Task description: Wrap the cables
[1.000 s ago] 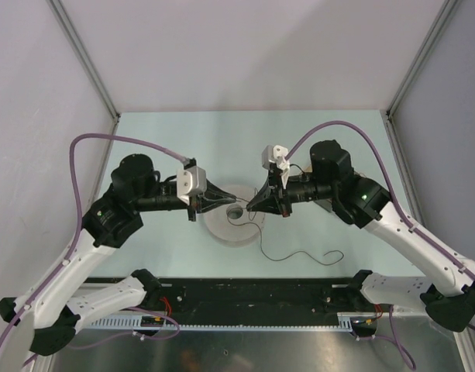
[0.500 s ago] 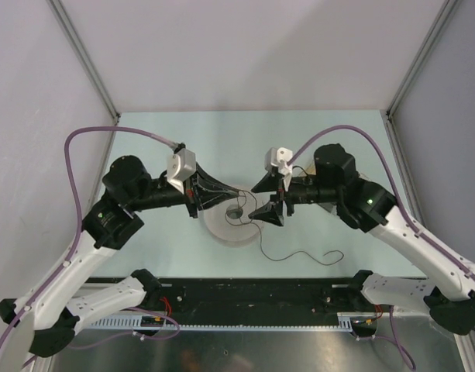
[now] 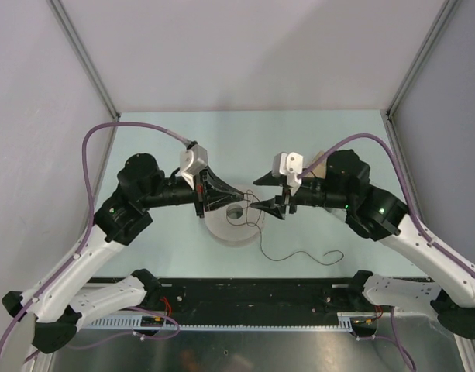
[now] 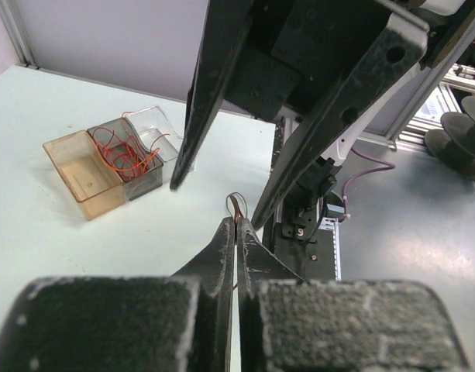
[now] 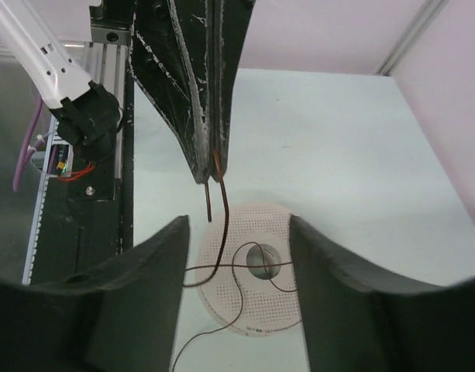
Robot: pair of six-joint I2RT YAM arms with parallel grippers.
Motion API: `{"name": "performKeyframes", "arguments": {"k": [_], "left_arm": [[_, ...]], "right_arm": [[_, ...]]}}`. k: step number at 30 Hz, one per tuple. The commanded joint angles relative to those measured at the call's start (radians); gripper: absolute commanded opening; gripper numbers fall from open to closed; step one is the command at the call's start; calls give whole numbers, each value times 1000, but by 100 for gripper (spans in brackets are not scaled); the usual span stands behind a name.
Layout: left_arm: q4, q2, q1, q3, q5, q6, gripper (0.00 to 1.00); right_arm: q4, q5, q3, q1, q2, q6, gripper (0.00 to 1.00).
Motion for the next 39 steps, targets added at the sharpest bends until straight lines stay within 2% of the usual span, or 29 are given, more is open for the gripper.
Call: {"name": "performKeyframes", "arguments": {"k": [1, 7, 20, 24, 29, 30, 31, 33, 35, 36, 39], "left_arm": [[39, -3, 9, 17, 17, -30, 0], [38, -12, 10, 11, 8, -29, 0], [78, -13, 9, 1, -38, -73, 0], [83, -13, 10, -9, -46, -80, 0], [82, -15, 27, -39, -60, -108, 0], [82, -14, 33, -44, -64, -112, 5], [82, -15, 39, -49, -68, -119, 13], [82, -17, 67, -58, -72, -140, 40], [76, -15, 124, -68, -53, -161, 59], [67, -10, 163, -73, -32, -166, 64], [15, 32, 304, -100, 35, -150, 71]], "right_arm": [[44, 30, 32, 33, 36, -35, 51], [54, 13, 34, 50, 54, -33, 23], [45, -10, 32, 70, 76, -28, 12], [54, -2, 32, 63, 68, -15, 1], [50, -13, 31, 19, 46, 20, 0], [47, -15, 32, 10, 41, 25, 0], [43, -19, 32, 1, 37, 31, 0], [31, -22, 31, -23, 29, 45, 0], [12, -20, 31, -63, 20, 56, 0], [0, -25, 31, -94, 14, 61, 0], [-28, -74, 31, -242, -1, 82, 0]]}}
